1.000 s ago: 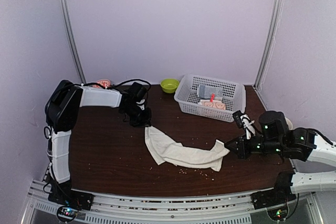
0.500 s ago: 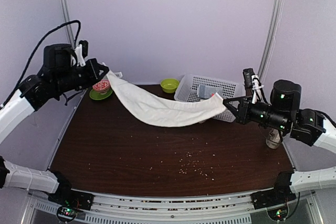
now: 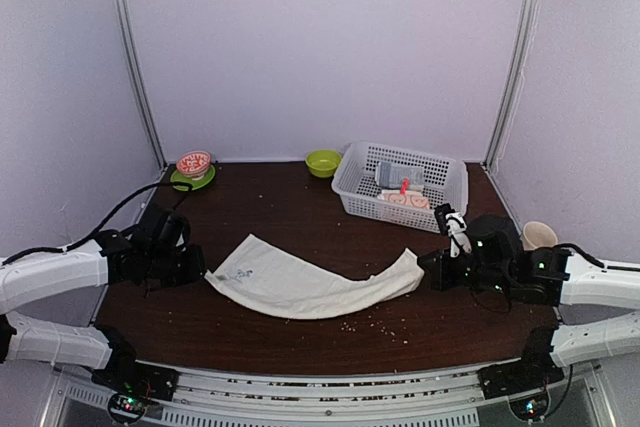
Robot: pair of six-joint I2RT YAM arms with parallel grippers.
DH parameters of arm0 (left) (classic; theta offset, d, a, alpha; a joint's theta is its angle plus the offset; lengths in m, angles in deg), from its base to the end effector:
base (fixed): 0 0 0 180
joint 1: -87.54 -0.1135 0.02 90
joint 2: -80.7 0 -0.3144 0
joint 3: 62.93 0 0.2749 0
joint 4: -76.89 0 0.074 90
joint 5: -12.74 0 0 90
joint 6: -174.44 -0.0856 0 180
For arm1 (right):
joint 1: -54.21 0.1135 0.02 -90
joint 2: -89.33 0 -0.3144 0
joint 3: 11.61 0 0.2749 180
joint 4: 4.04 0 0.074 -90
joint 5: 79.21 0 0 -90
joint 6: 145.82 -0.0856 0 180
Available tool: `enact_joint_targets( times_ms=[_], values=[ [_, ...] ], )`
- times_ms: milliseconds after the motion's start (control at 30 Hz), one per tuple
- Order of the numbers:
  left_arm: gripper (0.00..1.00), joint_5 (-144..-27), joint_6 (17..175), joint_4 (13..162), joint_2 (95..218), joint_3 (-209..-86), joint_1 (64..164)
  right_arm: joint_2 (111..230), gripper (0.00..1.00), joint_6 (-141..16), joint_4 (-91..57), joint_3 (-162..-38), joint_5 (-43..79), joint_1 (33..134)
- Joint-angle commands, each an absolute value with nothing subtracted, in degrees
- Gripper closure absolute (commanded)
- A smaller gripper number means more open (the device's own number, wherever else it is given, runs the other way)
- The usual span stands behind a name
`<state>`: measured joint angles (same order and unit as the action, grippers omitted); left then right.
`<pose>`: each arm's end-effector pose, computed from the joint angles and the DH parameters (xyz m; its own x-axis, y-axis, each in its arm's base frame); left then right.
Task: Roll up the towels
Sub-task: Flatten out the towel at the center of the board.
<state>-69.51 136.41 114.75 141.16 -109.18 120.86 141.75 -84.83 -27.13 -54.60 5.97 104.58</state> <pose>0.1978 -0.1162 0.1943 -0.7802 -0.4211 -0.4625 -0.2265 0.8794 -0.4187 0.1546 0.1755 0.2320 -0.6501 -0.0274 -0.7593 -0.4654 0.8043 0.3694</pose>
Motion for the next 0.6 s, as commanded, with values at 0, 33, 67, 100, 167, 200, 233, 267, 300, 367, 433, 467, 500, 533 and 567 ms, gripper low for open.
enact_joint_targets(
  times_ms=[0,33,67,100,167,200,233,267,300,367,433,467,500,533,567],
  values=[
    [1.0,-72.4,141.0,107.1,142.4,-105.2,120.6,140.8,1.0,-86.3,-28.0,-52.9,10.5,104.4],
    [1.0,-72.7,141.2,107.0,142.9,-104.5,120.6,141.0,1.0,-85.9,-28.2,-52.7,13.0,104.4],
    [1.0,-73.0,141.3,106.9,143.1,-104.1,120.6,141.6,1.0,-85.5,-28.6,-52.6,16.4,104.4],
    [1.0,-73.2,141.3,106.9,143.5,-103.8,120.5,142.2,1.0,-85.1,-29.2,-52.8,20.5,104.7],
    [0.97,-73.3,141.1,107.6,144.1,-103.8,120.5,143.3,1.0,-84.5,-30.1,-52.9,25.3,105.8],
    [0.94,-73.2,141.0,108.1,144.5,-103.9,120.5,144.0,1.0,-84.0,-30.8,-53.2,26.9,106.8],
    [0.9,-73.3,140.7,108.6,144.9,-104.2,120.5,144.7,1.0,-83.5,-32.1,-53.3,28.2,107.7],
    [0.86,-73.4,140.3,108.9,145.3,-104.5,120.6,145.6,1.0,-83.0,-33.2,-53.6,29.4,108.7],
    [0.81,-73.5,140.0,109.3,145.7,-104.8,120.5,146.7,1.0,-82.6,-34.5,-54.1,30.4,109.5],
    [0.67,-74.0,139.4,109.9,146.4,-105.4,120.6,149.0,1.0,-82.3,-35.7,-54.4,33.3,110.3],
    [0.53,-74.5,138.7,110.8,146.5,-106.0,120.5,150.8,1.0,-82.3,-37.1,-54.9,34.3,111.3],
    [0.47,-74.7,138.3,111.2,146.4,-106.3,120.5,151.3,1.0,-82.3,-37.4,-55.0,34.9,111.7],
    [0.41,-74.8,138.1,111.8,146.2,-106.6,120.5,151.8,1.0,-82.1,-37.9,-55.2,35.8,111.9],
    [0.36,-74.7,137.9,112.5,145.7,-106.9,120.6,152.2,1.0,-82.1,-38.9,-55.8,35.4,112.1],
    [0.33,-74.6,137.4,113.2,145.3,-107.2,120.6,152.3,0.97,-82.3,-40.1,-56.4,34.3,112.0]
  ],
)
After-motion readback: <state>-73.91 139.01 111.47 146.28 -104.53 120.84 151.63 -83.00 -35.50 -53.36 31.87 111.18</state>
